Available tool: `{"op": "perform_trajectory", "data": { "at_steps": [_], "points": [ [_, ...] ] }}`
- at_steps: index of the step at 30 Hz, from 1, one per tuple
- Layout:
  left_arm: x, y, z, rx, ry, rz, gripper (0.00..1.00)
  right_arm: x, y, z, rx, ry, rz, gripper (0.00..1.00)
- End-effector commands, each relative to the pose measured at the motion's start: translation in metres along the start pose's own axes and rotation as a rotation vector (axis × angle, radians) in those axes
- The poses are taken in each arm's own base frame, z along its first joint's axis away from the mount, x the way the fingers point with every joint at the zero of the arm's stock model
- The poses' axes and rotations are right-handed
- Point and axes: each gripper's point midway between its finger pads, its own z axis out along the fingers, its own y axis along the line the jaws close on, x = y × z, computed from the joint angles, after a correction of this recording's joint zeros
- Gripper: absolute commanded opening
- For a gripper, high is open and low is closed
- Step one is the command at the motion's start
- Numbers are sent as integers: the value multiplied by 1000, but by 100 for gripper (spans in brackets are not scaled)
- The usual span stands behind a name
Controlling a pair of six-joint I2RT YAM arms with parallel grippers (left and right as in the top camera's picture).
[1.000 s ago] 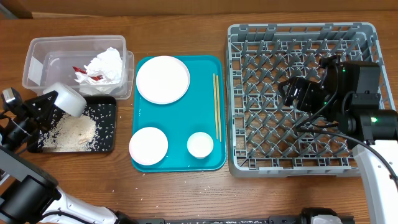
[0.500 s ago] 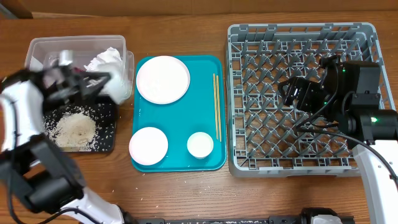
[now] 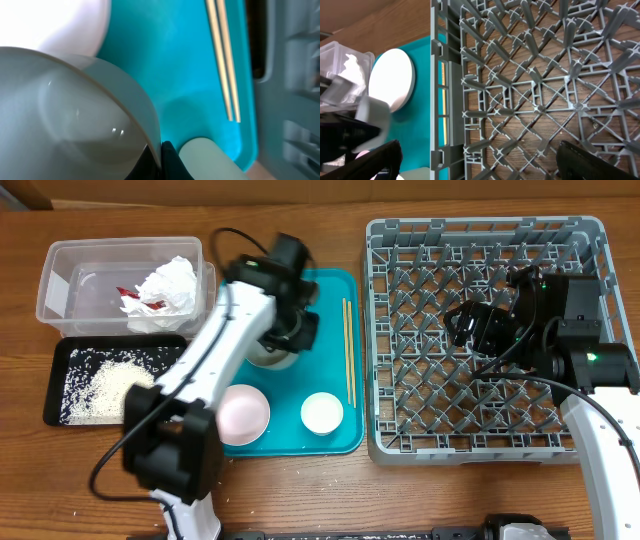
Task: Sort waste into correct bins and load items into the dishwasher
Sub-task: 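Carry the empty bowl back and set it on the teal tray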
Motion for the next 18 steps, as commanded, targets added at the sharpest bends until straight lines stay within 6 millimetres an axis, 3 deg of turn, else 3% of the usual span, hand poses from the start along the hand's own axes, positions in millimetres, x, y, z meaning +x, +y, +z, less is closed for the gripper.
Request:
{"op": "perform_trajectory", "data": {
  "at_steps": [1,4,8,11,12,13,15,18],
  "points": [
    [11,0,35,-118,100,13,4,-9,5,-6,-13,-30,-6,100],
    [18,-11,51,-100,149,33,4,-10,5,-6,-14,-34,-8,100],
    [19,-16,54,-82,155,37,5,-11,6,-6,-16,-39,-10,100],
    [21,-20,53,-60,166,49,29,-11,6,-6,-16,-39,-10,100],
    [17,-26,46,-16,161,73,52,-11,6,-6,-16,-40,-10,100],
    [14,-28,39,-3,156,76,57,-12,6,-7,-17,-43,-12,100],
    [1,-26,9,7,129,77,62,-14,7,-7,-19,-49,-14,100],
    [-2,-28,-26,17,122,102,62,-13,6,-7,-18,-47,-13,100]
  ]
}}
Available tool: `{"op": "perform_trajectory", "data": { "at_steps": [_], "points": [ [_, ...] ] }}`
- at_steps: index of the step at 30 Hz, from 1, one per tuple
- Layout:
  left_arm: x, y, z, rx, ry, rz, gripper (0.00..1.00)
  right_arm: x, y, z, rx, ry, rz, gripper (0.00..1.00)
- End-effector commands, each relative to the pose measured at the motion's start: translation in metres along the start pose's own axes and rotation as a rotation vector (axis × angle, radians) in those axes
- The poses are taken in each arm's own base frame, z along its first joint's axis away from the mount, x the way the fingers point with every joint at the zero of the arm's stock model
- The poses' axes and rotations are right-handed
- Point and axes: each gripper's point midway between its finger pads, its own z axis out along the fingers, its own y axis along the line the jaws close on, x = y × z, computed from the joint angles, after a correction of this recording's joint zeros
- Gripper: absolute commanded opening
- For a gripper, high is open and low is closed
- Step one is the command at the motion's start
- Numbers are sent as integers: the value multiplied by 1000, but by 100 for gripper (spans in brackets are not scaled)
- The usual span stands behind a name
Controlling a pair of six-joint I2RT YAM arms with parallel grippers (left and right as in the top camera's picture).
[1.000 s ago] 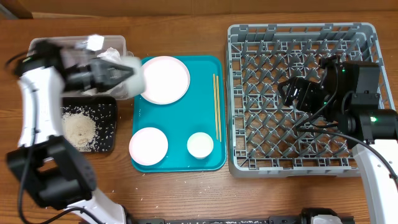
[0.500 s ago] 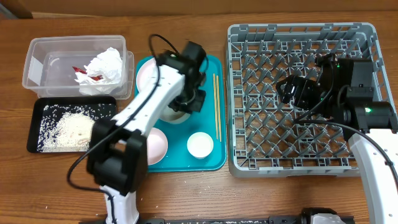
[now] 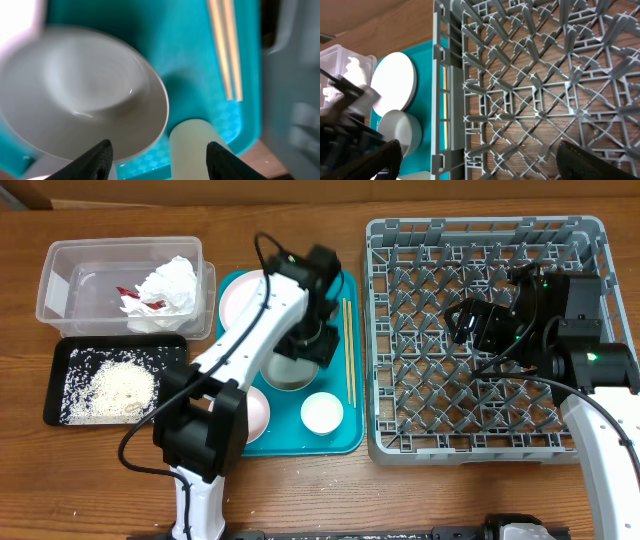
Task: Sort waste into correct bins and load items into the dishwasher
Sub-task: 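Carry the empty bowl back and set it on the teal tray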
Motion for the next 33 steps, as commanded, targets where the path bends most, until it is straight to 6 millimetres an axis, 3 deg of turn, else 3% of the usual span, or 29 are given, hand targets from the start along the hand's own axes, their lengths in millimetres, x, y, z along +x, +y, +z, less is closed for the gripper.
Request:
{"op": "perform_trajectory", "data": {
  "at_steps": [1,3,5,11,15,20,23,28,33],
  "points": [
    [-5,-3,-48,36,-56,55,61,-8,5,-6,-12,-27,-6,100],
    [23,-4,-60,29,33,54,57,-7,4,-6,-10,-23,-4,100],
    [35,-6,-60,32,69,52,51,-7,4,-6,-10,-23,-4,100],
    [81,-20,-53,58,136,79,50,-5,4,-6,-12,-15,-1,100],
    [76,-20,-39,62,87,92,52,-6,5,-6,-12,-16,-2,100],
    [73,-17,1,66,89,89,52,-3,4,-6,-9,-6,2,100],
    [85,-16,28,88,134,80,49,-3,4,-6,-9,-6,2,100],
    [76,-19,35,111,93,86,30,-6,5,-6,-12,-16,-2,100],
    [66,-31,36,146,46,109,24,-4,4,-6,-10,-9,1,100]
  ]
}}
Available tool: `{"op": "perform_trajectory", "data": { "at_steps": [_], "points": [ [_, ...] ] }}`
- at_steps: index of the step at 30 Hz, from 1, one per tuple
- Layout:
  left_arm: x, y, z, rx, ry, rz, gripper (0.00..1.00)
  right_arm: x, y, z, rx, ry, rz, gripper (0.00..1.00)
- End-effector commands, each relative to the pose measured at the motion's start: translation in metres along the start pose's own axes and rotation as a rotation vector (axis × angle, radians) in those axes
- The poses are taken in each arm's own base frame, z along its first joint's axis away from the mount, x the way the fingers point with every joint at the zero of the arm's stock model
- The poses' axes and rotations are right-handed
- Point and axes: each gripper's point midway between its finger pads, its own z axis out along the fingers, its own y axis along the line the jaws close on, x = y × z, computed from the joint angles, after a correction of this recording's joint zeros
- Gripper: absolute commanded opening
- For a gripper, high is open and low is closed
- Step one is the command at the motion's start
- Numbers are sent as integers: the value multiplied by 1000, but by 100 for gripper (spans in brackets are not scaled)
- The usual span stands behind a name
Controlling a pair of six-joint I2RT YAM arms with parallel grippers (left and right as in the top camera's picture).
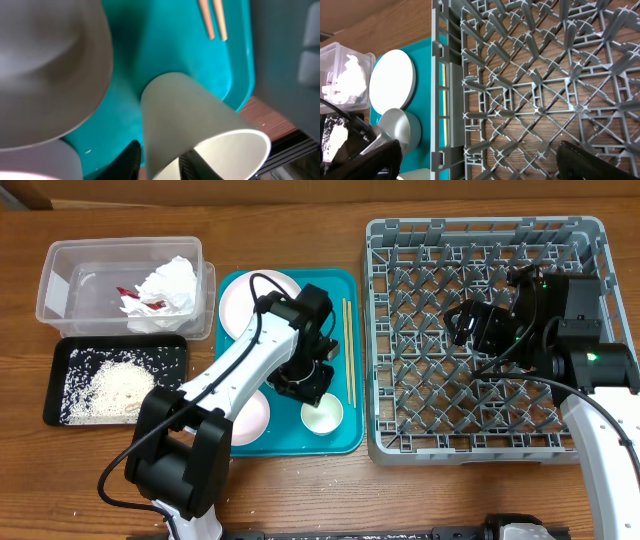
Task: Sort waste into correct bins and load items into the dishwasher
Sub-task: 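Carry the empty bowl back and set it on the teal tray, then grasp the small white cup with the left gripper and lift it, then grasp the raised cup with the right gripper and release the left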
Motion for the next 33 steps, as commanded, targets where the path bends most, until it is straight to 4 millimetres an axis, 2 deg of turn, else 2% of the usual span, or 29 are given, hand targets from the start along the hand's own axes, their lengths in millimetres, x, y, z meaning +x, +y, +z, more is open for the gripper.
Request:
{"op": "perform_trajectory", "data": {
  "at_steps": [1,5,9,11,14,16,17,18,21,22,24,27,31,33],
  "points": [
    [-3,-13,0,32,-20,26,20,-7,5,-6,-14,-22,-4,100],
    [-5,-15,1,28,-31,30,4,-7,5,-6,-14,-22,-4,100],
    [-8,-14,0,31,-41,10,4,-6,8,-6,-30,-18,-4,100],
    [-13,-15,-7,70,-60,-3,4,-5,12,-7,-56,-11,-5,100],
    [-30,-28,-49,284,-140,9,4,-4,34,-9,-182,5,-16,100],
    [-48,-36,-99,513,-265,50,4,-6,58,-15,-316,7,-40,100],
    [-58,-36,-136,670,-364,73,4,-10,72,-20,-399,-6,-62,100],
    [-62,-34,-158,766,-425,84,4,-15,82,-23,-456,-17,-60,100],
    [-64,-26,-212,1028,-565,107,4,-29,108,-28,-590,-52,-87,100],
    [-62,-24,-224,1089,-594,117,4,-32,117,-27,-631,-57,-106,100],
    [-56,-21,-255,1246,-654,151,4,-34,144,-24,-741,-45,-141,100],
    [-55,-20,-255,1258,-630,115,4,-28,180,-21,-896,-19,-235,100],
    [-55,-21,-255,1273,-596,75,4,-21,199,-7,-968,25,-249,100],
    [-55,-21,-255,1273,-596,75,4,-18,211,-9,-1037,31,-297,100]
  ]
}}
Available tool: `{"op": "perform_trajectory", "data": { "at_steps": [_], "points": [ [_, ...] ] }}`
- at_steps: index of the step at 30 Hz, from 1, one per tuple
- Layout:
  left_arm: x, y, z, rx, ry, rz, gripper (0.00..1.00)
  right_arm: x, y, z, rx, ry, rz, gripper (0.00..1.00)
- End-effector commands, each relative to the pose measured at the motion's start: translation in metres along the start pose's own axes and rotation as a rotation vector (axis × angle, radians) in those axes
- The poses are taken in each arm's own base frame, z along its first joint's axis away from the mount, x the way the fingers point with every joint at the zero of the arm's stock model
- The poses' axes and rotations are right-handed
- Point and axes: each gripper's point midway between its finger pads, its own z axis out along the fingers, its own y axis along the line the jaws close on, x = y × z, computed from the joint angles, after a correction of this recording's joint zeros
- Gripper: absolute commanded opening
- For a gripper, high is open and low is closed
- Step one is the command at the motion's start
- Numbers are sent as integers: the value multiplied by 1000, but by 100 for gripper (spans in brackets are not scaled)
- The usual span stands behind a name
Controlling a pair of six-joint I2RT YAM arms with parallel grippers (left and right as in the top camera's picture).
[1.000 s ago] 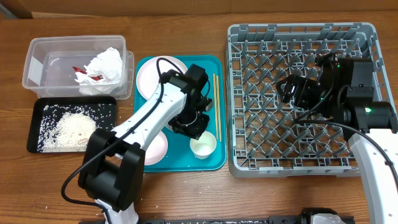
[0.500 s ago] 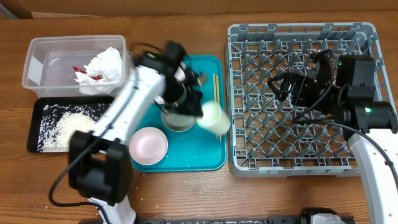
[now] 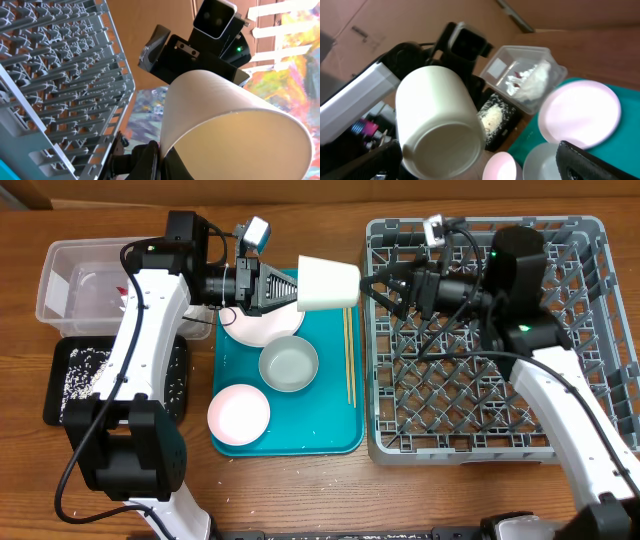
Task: Sort waste into correct bins and load items into the dishwasher
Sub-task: 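Grasp the raised cup with the right gripper and release the left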
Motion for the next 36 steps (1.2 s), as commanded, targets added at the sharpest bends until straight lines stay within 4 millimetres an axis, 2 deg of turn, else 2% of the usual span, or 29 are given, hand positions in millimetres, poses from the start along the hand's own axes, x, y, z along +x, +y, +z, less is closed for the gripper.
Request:
{"op": "perform_trajectory", "data": {
  "at_steps": [1,6,11,14,22,26,32,36],
  "points": [
    [-1,-21,0,68,-3,11,4,2,22,11,-122,41,-14,100],
    [-1,-21,0,68,-2,6,4,-7,42,17,-179,14,-110,100],
    [2,-22,4,72,10,0,4,-1,52,25,-209,34,-124,99],
    [3,-22,8,74,19,1,4,3,56,29,-220,44,-125,93],
    [4,-22,9,74,22,1,5,3,56,29,-220,46,-121,67],
    [4,-22,9,74,22,2,8,3,56,29,-220,46,-121,65],
    [3,-22,9,70,21,10,17,4,56,29,-219,47,-119,53],
    [3,-11,8,10,21,11,19,6,53,29,-210,54,-109,47]
  ]
}}
